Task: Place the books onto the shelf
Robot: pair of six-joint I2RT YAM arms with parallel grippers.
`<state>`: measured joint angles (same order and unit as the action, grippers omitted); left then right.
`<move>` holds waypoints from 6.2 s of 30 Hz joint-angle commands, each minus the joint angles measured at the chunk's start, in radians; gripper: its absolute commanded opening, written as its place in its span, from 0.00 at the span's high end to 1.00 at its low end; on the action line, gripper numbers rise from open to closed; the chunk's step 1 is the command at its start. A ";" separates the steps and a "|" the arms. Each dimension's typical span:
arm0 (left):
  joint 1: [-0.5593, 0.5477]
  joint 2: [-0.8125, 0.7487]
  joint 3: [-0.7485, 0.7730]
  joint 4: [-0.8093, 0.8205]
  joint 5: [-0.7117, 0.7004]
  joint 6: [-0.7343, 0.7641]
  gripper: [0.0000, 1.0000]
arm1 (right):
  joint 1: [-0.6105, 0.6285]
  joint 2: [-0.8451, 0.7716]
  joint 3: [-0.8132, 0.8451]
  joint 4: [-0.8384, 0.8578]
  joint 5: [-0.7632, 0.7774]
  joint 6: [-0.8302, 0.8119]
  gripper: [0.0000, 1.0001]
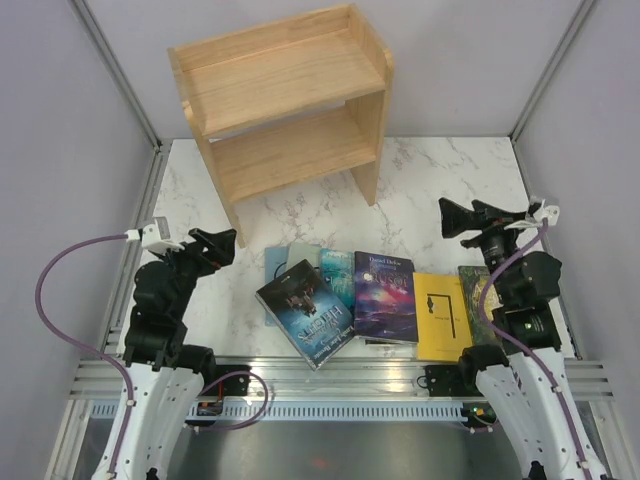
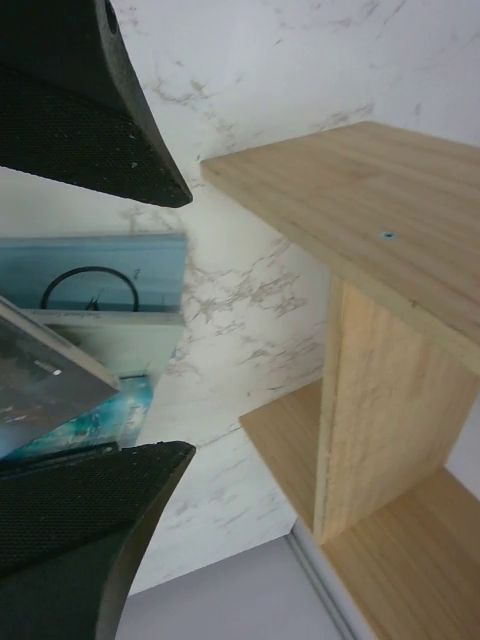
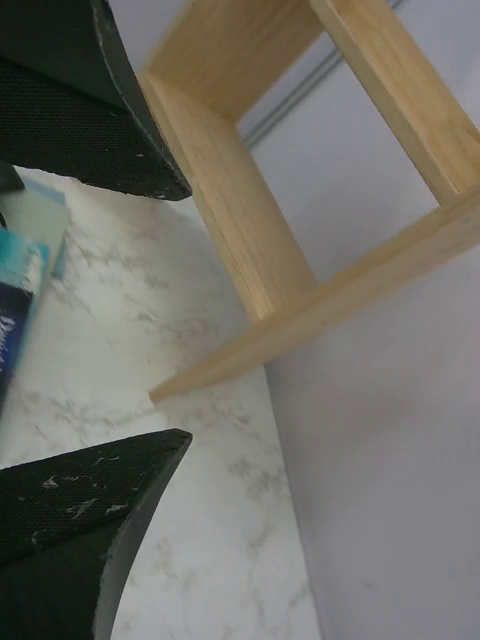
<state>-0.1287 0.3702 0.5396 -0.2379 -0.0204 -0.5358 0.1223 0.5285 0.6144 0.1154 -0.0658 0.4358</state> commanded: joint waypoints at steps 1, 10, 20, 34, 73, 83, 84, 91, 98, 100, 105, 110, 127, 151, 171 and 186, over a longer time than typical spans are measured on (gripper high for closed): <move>0.003 0.010 0.088 -0.101 0.146 -0.137 0.00 | 0.002 -0.070 -0.043 -0.264 -0.138 0.385 0.02; 0.003 -0.099 -0.027 -0.193 0.160 -0.300 0.00 | 0.002 -0.028 -0.194 -0.158 -0.287 0.471 0.02; 0.003 0.162 -0.180 -0.133 0.347 -0.329 0.00 | 0.002 0.142 -0.185 -0.135 -0.384 0.394 0.02; -0.002 0.124 -0.339 0.075 0.479 -0.406 0.00 | 0.000 0.243 -0.234 -0.082 -0.358 0.348 0.02; -0.149 0.272 0.003 0.141 0.445 -0.398 0.98 | 0.158 0.180 -0.334 0.246 -0.528 0.547 0.02; -0.108 0.283 0.014 0.337 0.632 -0.564 0.98 | 0.335 0.358 -0.380 0.513 -0.457 0.620 0.02; -0.091 0.282 0.014 0.362 0.648 -0.588 0.98 | 0.347 0.372 -0.378 0.524 -0.459 0.621 0.02; -0.011 0.282 -0.061 0.558 0.749 -0.714 0.98 | 0.424 0.464 -0.367 0.638 -0.462 0.653 0.02; 0.020 0.323 -0.170 0.762 0.757 -0.829 0.98 | 0.513 0.501 -0.375 0.789 -0.450 0.730 0.02; 0.021 0.325 -0.181 0.775 0.748 -0.834 0.98 | 0.522 0.505 -0.384 0.837 -0.442 0.756 0.02; 0.021 0.319 -0.193 0.782 0.731 -0.828 0.98 | 0.553 0.542 -0.387 0.983 -0.413 0.836 0.04; 0.021 0.319 -0.217 0.781 0.700 -0.833 0.98 | 0.600 0.594 -0.384 1.098 -0.388 0.876 0.14; 0.028 0.204 0.113 -0.040 0.437 -0.373 0.06 | 0.639 0.542 -0.311 0.867 -0.299 0.815 1.00; 0.028 0.056 0.356 -0.580 0.123 -0.191 0.00 | 0.470 0.783 0.263 0.625 -0.316 0.804 1.00; 0.028 -0.043 0.304 -0.632 0.235 -0.182 0.00 | 0.576 1.355 0.850 0.575 -0.074 0.885 1.00; 0.027 -0.074 0.304 -0.678 0.254 -0.150 0.00 | 0.606 1.334 0.760 0.459 -0.068 0.923 0.26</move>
<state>-0.1062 0.3031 0.8440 -0.8974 0.1947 -0.7296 0.7231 1.9568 1.3956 0.5461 -0.1207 1.3651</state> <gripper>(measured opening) 0.994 0.728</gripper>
